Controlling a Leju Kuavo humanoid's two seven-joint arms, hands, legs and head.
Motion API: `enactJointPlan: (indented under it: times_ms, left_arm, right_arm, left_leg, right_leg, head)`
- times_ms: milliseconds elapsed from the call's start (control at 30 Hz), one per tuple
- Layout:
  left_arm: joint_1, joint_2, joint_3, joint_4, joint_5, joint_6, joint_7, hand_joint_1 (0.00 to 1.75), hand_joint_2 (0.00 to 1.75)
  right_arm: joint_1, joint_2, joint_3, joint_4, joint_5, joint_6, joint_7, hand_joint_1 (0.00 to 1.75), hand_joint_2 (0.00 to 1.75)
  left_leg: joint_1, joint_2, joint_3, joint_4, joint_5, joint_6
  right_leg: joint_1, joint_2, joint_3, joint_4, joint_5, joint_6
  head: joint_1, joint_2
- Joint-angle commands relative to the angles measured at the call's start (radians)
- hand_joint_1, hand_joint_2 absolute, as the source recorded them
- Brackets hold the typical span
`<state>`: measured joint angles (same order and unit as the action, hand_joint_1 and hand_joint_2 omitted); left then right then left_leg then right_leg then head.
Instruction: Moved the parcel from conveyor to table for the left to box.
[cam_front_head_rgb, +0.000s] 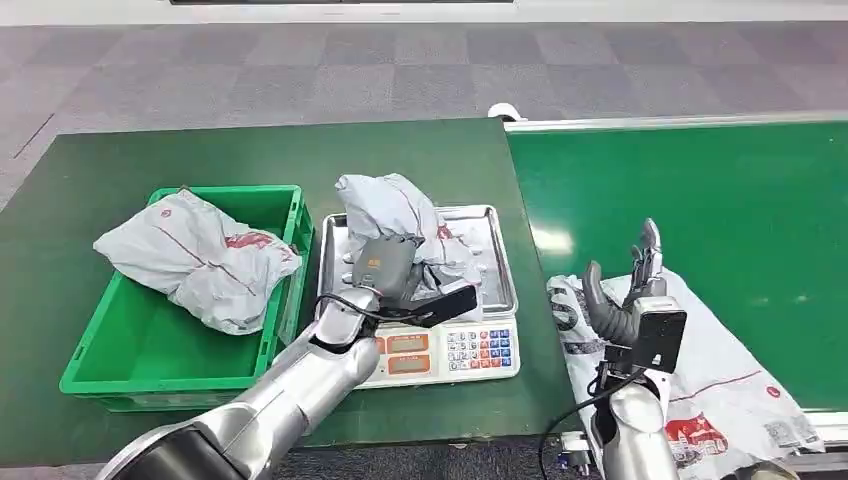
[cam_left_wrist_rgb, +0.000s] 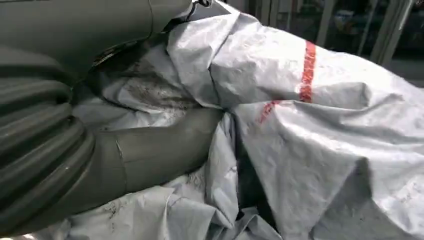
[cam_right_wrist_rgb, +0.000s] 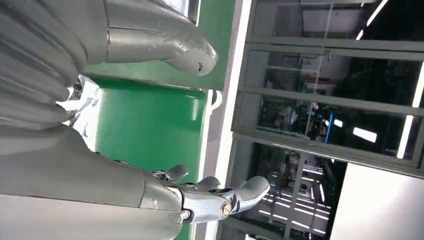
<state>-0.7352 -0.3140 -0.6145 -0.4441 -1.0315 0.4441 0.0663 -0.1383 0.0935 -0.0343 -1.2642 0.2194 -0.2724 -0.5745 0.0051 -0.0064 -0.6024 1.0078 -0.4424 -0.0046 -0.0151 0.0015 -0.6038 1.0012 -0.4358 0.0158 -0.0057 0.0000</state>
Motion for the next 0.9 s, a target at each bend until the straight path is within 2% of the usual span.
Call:
enactJointPlan:
  times_ms: [33, 67, 133, 167, 200, 233, 267, 300, 367, 500, 567, 600, 633, 667, 700, 800, 833, 867, 900]
  left_arm:
    - [0.057, 0.030, 0.133, -0.068, 0.050, 0.169, -0.175, 1.75, 1.75]
    - [0.092, 0.035, 0.195, -0.156, 0.087, 0.254, -0.272, 1.75, 1.75]
    - [0.155, 0.039, 0.308, -0.317, -0.007, 0.254, -0.334, 1.75, 1.75]
    - [0.223, -0.008, 0.474, -0.440, -0.005, 0.254, -0.542, 1.75, 1.75]
    - [0.223, -0.008, 0.474, -0.440, -0.005, 0.254, -0.542, 1.75, 1.75]
    - [0.271, -0.035, 0.615, -0.585, -0.010, 0.254, -0.725, 1.75, 1.75]
    - [0.284, -0.035, 0.633, -0.639, 0.009, 0.254, -0.764, 1.75, 1.75]
    - [0.298, -0.035, 0.635, -0.685, -0.006, 0.254, -0.764, 1.75, 1.75]
    - [0.359, -0.035, 0.656, -0.921, -0.051, 0.254, -0.764, 1.75, 1.75]
    - [0.381, -0.035, 0.698, -1.003, -0.033, 0.254, -0.764, 1.75, 1.75]
    - [0.398, -0.034, 0.748, -1.056, -0.024, 0.254, -0.764, 1.75, 1.75]
    - [0.405, -0.027, 0.765, -1.072, -0.012, 0.254, -0.764, 1.75, 1.75]
    - [0.415, -0.016, 0.788, -1.087, -0.003, 0.254, -0.764, 1.75, 1.75]
    - [0.418, -0.021, 0.847, -1.071, -0.007, 0.254, -0.764, 1.75, 1.75]
    - [0.418, -0.021, 0.847, -1.071, -0.007, 0.254, -0.764, 1.75, 1.75]
    - [0.392, -0.028, 1.033, -0.944, -0.058, 0.254, -0.764, 1.75, 1.75]
    - [0.372, -0.003, 1.078, -0.881, -0.041, 0.254, -0.764, 1.75, 1.75]
    - [0.357, -0.022, 1.141, -0.845, -0.099, 0.254, -0.755, 1.75, 1.75]
    - [0.335, 0.000, 1.193, -0.768, -0.148, 0.254, -0.682, 1.75, 1.75]
  right_arm:
    - [-0.010, 0.022, -0.024, 0.023, -0.002, -0.004, -0.007, 0.00, 1.75]
    - [-0.007, 0.026, -0.025, 0.018, -0.004, -0.007, -0.013, 0.00, 1.75]
    - [-0.005, 0.028, -0.021, 0.015, -0.005, -0.007, -0.015, 0.00, 1.75]
    - [-0.013, 0.030, -0.017, 0.026, -0.008, -0.008, -0.020, 0.00, 1.75]
    - [-0.013, 0.030, -0.017, 0.026, -0.008, -0.008, -0.020, 0.00, 1.75]
    - [-0.029, 0.030, -0.013, 0.047, -0.014, -0.011, -0.027, 0.00, 1.75]
    - [-0.033, 0.029, -0.010, 0.055, -0.017, -0.013, -0.031, 0.00, 1.75]
    - [-0.039, 0.028, -0.010, 0.066, -0.019, -0.015, -0.034, 0.00, 1.75]
    - [-0.041, 0.022, -0.003, 0.079, -0.027, -0.023, -0.045, 0.00, 1.75]
    - [-0.025, 0.017, -0.010, 0.066, -0.035, -0.035, -0.052, 0.00, 1.75]
    - [0.000, 0.012, -0.020, 0.035, -0.039, -0.038, -0.052, 0.00, 1.75]
    - [0.009, 0.011, -0.023, 0.027, -0.039, -0.039, -0.052, 0.00, 1.75]
    - [0.022, 0.010, -0.028, 0.013, -0.040, -0.038, -0.052, 0.00, 1.75]
    - [0.036, 0.011, -0.034, -0.001, -0.041, -0.039, -0.052, 0.00, 1.75]
    - [0.036, 0.011, -0.034, -0.001, -0.041, -0.039, -0.052, 0.00, 1.75]
    - [0.071, 0.014, -0.050, -0.038, -0.042, -0.043, -0.053, 0.00, 1.75]
    - [0.084, 0.010, -0.050, -0.056, -0.049, -0.048, -0.054, 0.00, 1.75]
    - [0.088, 0.012, -0.055, -0.061, -0.047, -0.049, -0.051, 0.00, 1.75]
    - [0.092, 0.014, -0.062, -0.070, -0.041, -0.047, -0.046, 0.00, 1.75]
  left_leg:
    - [0.000, 0.003, 0.004, -0.003, -0.001, 0.000]
    - [0.000, 0.002, 0.003, -0.002, -0.001, 0.000]
    - [0.000, 0.003, 0.003, -0.002, -0.002, 0.000]
    - [0.000, 0.003, 0.001, -0.001, -0.001, 0.000]
    - [0.000, 0.004, 0.002, -0.001, -0.002, 0.000]
    - [0.000, 0.003, 0.000, 0.000, -0.002, 0.000]
    - [0.001, 0.003, -0.002, 0.000, -0.002, 0.000]
    - [0.000, 0.003, -0.002, 0.000, -0.002, 0.000]
    - [0.000, 0.006, -0.003, 0.001, -0.003, 0.000]
    - [0.001, 0.009, -0.001, 0.000, -0.004, -0.001]
    - [0.001, 0.006, -0.002, 0.000, -0.003, -0.001]
    - [0.001, 0.008, 0.003, -0.003, -0.004, -0.001]
    - [0.001, 0.006, -0.001, -0.001, -0.003, -0.001]
    - [0.001, 0.007, 0.001, -0.002, -0.003, -0.001]
    - [0.000, 0.005, 0.000, -0.002, -0.003, -0.001]
    - [0.000, 0.006, 0.003, -0.003, -0.003, -0.001]
    - [0.000, 0.005, 0.002, -0.003, -0.003, -0.001]
    - [0.000, 0.005, 0.004, -0.004, -0.003, -0.001]
    - [0.000, 0.004, 0.003, -0.003, -0.003, -0.001]
  right_leg:
    - [0.000, 0.003, 0.003, -0.003, 0.000, -0.001]
    - [0.000, 0.002, 0.002, -0.002, 0.000, -0.001]
    - [0.001, 0.003, 0.002, -0.002, 0.000, -0.001]
    - [0.000, 0.003, 0.000, -0.001, 0.000, -0.001]
    - [0.001, 0.004, 0.001, -0.001, -0.001, -0.001]
    - [0.000, 0.002, -0.001, 0.000, -0.001, -0.001]
    - [0.001, 0.003, -0.002, 0.000, 0.000, -0.001]
    - [0.000, 0.003, -0.003, 0.000, 0.000, -0.001]
    - [0.000, 0.006, -0.004, 0.001, 0.000, -0.001]
    - [0.001, 0.009, -0.004, 0.000, 0.000, -0.002]
    - [0.001, 0.006, -0.004, 0.000, -0.001, -0.002]
    - [0.001, 0.008, -0.001, -0.002, -0.001, -0.003]
    - [0.001, 0.006, -0.004, 0.000, -0.001, -0.002]
    - [0.001, 0.007, -0.003, -0.001, -0.001, -0.002]
    - [0.001, 0.005, -0.003, -0.001, -0.001, -0.002]
    - [0.001, 0.005, 0.000, -0.002, -0.002, -0.002]
    - [0.000, 0.005, -0.001, -0.001, -0.002, -0.002]
    - [0.001, 0.005, 0.001, -0.002, -0.002, -0.002]
    - [0.000, 0.004, 0.001, -0.002, -0.002, -0.002]
  head:
    - [0.000, 0.000]
    - [0.000, 0.000]
    - [0.000, 0.000]
    - [0.000, 0.000]
    - [0.000, 0.000]
    - [0.000, 0.000]
    - [0.000, 0.000]
    - [0.000, 0.000]
    - [0.000, 0.000]
    - [0.000, 0.000]
    - [0.000, 0.000]
    - [0.000, 0.000]
    - [0.000, 0.000]
    - [0.000, 0.000]
    - [0.000, 0.000]
    - [0.000, 0.000]
    - [0.000, 0.000]
    - [0.000, 0.000]
    - [0.000, 0.000]
